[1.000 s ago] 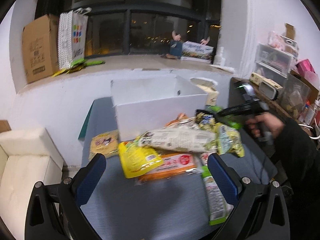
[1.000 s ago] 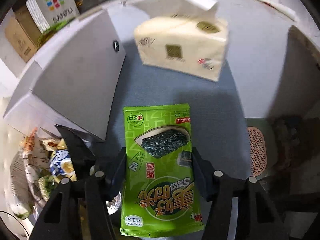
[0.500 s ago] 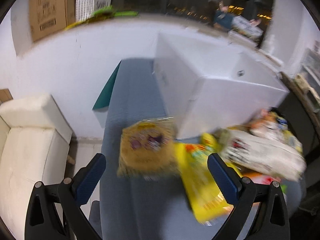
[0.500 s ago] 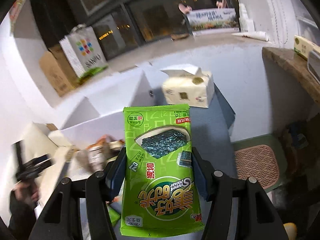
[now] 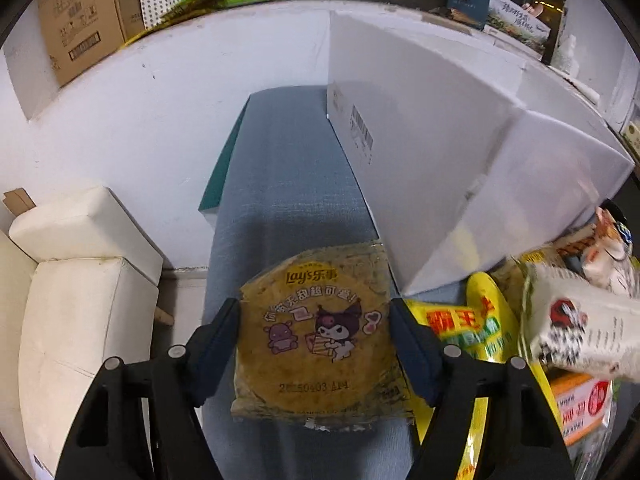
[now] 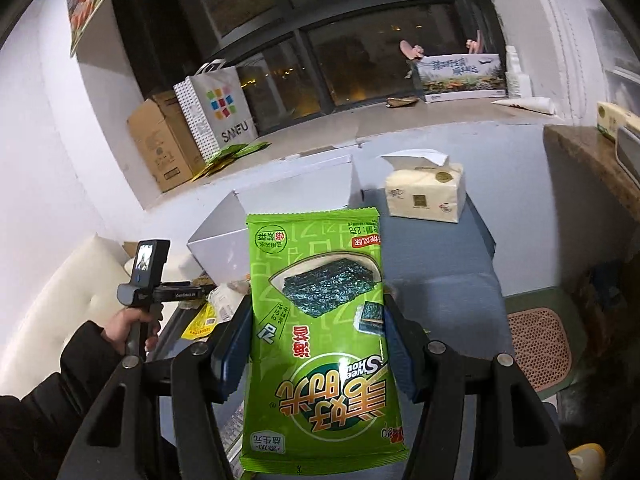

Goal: Organize snacks
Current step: 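Carry the seaweed pack into the white box with the right gripper while the left gripper grasps the Lay's pack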

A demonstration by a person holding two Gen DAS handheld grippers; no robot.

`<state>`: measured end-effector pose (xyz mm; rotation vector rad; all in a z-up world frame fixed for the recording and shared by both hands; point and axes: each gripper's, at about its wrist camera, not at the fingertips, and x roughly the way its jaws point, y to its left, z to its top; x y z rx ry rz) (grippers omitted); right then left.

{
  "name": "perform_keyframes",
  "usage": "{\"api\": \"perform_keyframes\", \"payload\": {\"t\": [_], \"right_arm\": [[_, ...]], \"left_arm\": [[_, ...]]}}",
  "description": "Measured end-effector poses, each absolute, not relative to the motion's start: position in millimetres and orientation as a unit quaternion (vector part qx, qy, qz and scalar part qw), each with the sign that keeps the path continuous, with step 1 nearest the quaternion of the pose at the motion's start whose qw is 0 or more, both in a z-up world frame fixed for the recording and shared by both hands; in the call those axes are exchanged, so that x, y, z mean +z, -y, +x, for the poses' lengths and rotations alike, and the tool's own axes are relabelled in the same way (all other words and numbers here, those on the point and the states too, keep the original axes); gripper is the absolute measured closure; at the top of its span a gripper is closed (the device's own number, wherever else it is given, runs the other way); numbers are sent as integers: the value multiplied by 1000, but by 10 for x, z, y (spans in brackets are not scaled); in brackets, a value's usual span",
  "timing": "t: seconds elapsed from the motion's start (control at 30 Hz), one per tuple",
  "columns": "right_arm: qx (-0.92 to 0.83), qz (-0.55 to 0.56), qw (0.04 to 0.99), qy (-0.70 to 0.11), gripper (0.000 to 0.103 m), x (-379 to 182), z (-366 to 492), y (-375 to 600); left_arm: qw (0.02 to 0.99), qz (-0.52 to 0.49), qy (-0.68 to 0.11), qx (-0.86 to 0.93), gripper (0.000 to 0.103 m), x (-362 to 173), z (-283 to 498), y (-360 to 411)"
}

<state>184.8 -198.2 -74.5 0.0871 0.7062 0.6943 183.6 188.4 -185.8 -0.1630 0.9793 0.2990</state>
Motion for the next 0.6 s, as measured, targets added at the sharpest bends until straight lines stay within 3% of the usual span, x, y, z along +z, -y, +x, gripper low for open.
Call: {"api": "perform_keyframes", "payload": {"t": [0.17, 0.33, 0.47, 0.6], "right_arm": [[347, 35, 873, -342, 39, -768, 1836, 1840], [356, 27, 869, -343, 39, -767, 1922, 1644], [370, 20, 866, -335, 39, -597, 2222, 1306], [373, 15, 868, -329, 39, -416, 2678, 909]], "left_arm": [[897, -107, -407, 135, 25, -1549, 1409, -1851], [934, -139, -313, 98, 25, -858, 1164, -1697], [950, -150, -267, 59, 25, -434, 1442, -1593], [952, -132, -269, 64, 25, -214, 2016, -1586]]}}
